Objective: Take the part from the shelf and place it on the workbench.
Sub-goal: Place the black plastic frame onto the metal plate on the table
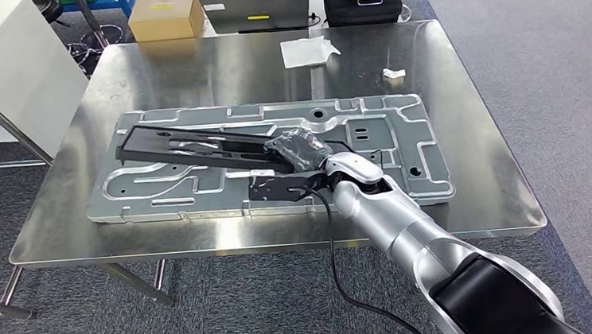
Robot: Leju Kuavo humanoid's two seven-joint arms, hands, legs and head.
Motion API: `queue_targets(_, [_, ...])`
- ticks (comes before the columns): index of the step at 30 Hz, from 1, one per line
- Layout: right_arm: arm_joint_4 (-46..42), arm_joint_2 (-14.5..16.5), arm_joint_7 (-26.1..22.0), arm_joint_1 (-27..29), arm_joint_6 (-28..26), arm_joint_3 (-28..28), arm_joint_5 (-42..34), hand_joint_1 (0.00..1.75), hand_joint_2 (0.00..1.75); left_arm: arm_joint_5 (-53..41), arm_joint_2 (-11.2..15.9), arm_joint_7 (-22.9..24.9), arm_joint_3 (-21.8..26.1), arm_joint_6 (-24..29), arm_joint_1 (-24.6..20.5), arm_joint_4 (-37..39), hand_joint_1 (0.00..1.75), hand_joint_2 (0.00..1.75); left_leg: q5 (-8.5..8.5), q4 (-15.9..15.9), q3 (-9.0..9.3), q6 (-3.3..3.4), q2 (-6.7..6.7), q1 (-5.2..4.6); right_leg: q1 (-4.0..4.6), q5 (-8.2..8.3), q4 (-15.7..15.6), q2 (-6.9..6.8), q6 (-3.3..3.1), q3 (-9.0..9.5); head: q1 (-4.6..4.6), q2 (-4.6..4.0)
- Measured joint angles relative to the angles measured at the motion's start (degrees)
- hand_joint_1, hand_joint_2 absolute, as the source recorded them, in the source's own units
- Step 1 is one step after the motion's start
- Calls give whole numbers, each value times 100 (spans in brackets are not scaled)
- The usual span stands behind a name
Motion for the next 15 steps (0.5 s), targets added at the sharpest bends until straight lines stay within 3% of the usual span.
queue_targets(9, [488, -1203, 1161, -441, -123, -386, 719, 175, 175, 77, 17, -66, 38, 45, 117, 0, 0, 175, 0, 20, -21, 17, -40, -11, 1, 7, -2, -34, 21, 8, 0, 0])
queue_targets(15, [981, -1616, 1465, -497, 56, -476, 1076, 175, 175, 123, 7, -90, 95, 85, 114, 0, 0, 175, -7, 25, -23, 29, -17, -20, -10, 8, -4, -12, 31, -3, 0, 0])
